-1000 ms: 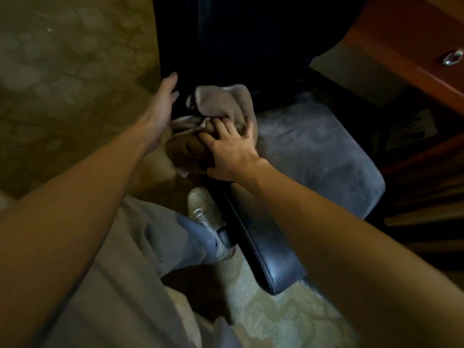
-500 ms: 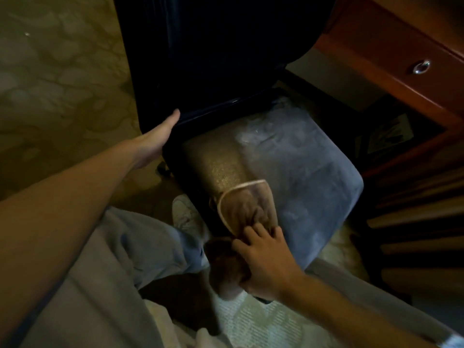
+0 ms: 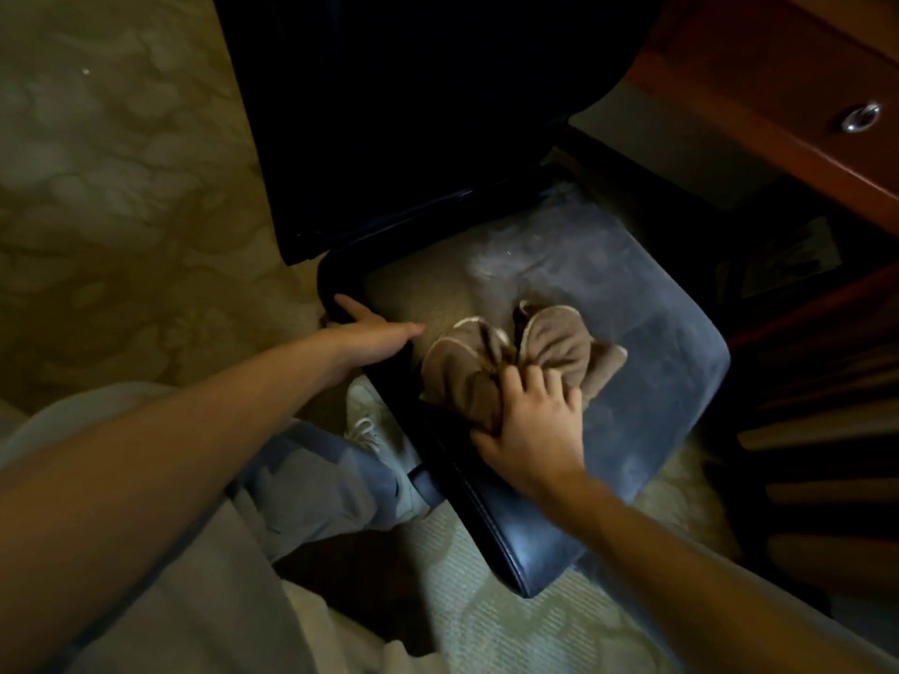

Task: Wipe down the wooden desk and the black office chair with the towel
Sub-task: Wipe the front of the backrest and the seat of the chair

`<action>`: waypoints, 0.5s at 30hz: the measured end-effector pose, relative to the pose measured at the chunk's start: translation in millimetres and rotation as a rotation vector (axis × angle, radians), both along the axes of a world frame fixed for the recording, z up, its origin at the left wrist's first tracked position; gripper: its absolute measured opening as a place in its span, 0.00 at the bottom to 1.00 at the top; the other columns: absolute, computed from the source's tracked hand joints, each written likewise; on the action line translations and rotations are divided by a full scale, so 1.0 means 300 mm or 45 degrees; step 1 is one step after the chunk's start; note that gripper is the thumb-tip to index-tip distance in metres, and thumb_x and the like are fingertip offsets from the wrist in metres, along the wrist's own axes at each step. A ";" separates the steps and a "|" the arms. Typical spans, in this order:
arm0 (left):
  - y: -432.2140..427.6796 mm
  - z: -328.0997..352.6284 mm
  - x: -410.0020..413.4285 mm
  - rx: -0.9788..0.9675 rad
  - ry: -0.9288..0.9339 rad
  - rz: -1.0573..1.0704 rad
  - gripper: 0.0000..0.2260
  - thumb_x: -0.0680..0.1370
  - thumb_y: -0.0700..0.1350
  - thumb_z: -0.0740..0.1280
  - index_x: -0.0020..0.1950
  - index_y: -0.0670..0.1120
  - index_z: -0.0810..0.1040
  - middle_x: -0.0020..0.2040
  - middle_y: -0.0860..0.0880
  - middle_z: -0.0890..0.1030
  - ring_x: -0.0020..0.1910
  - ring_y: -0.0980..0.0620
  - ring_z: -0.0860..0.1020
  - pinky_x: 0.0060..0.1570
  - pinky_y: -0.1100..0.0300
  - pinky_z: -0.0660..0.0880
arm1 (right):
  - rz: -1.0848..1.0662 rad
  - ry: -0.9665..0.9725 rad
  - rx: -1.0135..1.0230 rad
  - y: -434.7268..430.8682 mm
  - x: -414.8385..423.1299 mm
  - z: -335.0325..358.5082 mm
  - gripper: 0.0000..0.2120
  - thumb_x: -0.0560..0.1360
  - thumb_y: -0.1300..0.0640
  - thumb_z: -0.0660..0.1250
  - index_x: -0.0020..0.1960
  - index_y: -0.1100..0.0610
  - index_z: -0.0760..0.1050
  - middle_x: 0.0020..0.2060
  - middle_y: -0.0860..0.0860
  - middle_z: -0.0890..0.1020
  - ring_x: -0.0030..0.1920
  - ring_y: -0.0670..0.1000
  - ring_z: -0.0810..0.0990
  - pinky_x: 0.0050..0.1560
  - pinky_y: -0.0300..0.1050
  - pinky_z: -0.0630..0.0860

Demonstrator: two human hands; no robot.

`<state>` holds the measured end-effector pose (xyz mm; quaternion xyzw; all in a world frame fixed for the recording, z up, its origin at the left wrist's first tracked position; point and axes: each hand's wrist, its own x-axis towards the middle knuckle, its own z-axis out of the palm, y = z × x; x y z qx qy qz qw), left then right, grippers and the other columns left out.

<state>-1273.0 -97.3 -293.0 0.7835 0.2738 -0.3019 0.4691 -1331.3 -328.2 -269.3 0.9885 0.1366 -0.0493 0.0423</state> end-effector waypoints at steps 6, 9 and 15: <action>-0.024 0.005 0.041 0.128 -0.037 -0.070 0.54 0.79 0.63 0.67 0.79 0.46 0.25 0.82 0.38 0.35 0.82 0.35 0.44 0.80 0.41 0.51 | 0.291 -0.114 0.172 0.012 -0.145 -0.031 0.25 0.60 0.37 0.69 0.52 0.50 0.73 0.45 0.50 0.75 0.47 0.55 0.73 0.46 0.52 0.69; 0.027 0.014 0.099 0.080 -0.101 -0.117 0.54 0.79 0.63 0.68 0.78 0.49 0.24 0.82 0.40 0.35 0.82 0.36 0.45 0.80 0.41 0.53 | 0.354 -0.022 0.245 0.053 -0.225 -0.028 0.26 0.59 0.38 0.71 0.53 0.48 0.72 0.46 0.49 0.74 0.47 0.54 0.72 0.46 0.50 0.69; 0.076 0.003 0.143 0.209 -0.341 -0.128 0.44 0.81 0.65 0.62 0.84 0.50 0.36 0.83 0.41 0.55 0.79 0.38 0.61 0.75 0.46 0.63 | 0.483 0.148 0.390 0.092 -0.236 0.034 0.28 0.59 0.37 0.70 0.55 0.48 0.75 0.47 0.48 0.77 0.49 0.54 0.75 0.48 0.48 0.70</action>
